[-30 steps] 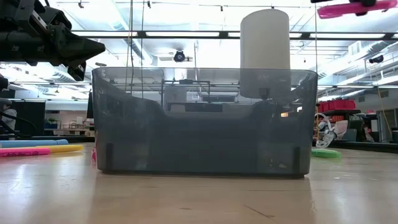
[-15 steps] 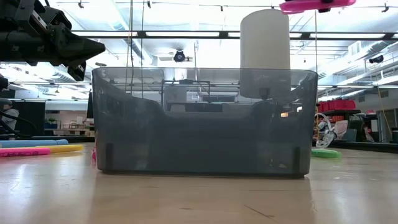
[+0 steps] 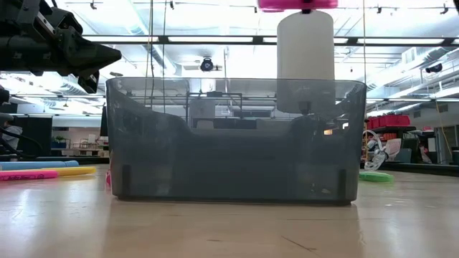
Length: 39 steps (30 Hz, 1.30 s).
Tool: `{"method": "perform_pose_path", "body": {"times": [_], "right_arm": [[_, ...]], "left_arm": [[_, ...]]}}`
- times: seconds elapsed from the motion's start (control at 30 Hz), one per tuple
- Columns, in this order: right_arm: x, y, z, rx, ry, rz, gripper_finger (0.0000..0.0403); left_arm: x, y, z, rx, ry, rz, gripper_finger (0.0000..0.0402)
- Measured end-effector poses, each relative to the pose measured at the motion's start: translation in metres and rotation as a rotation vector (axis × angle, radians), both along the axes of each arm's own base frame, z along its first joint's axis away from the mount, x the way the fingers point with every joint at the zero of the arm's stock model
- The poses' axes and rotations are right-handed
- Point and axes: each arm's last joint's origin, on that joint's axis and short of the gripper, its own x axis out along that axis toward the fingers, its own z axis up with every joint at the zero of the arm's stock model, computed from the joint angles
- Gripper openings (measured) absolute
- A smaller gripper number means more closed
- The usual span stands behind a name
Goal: Pick & Place Markers
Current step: Put the pink pen into the black transparent bin
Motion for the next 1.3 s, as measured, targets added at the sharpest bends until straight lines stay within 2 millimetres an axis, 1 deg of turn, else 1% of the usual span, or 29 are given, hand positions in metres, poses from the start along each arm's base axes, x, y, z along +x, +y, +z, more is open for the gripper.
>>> {"method": "perform_pose_path", "body": {"times": [0.23,0.63,0.83,1.07,1.3], "right_arm": [[0.022,-0.004,-0.008,0.003,-0.022,-0.006,0.0014],[0.027,-0.007,-0.011,-0.005,-0.041,-0.005,0.0014],[0.036,-0.005,-0.032,0.008,-0.06,-0.004,0.0014],[0.039,-0.003,-0.058,0.006,-0.026,-0.002,0.0014],[0.044,-0.002,-0.082,0.021,-0.035,0.003,0.0014]], "left_arm": [[0.0,0.0,0.0,0.0,0.0,0.0,0.0023],[0.0,0.0,0.0,0.0,0.0,0.0,0.0023],[0.0,0.0,0.0,0.0,0.0,0.0,0.0023],[0.0,0.0,0.0,0.0,0.0,0.0,0.0023],[0.0,0.0,0.0,0.0,0.0,0.0,0.0023]]}}
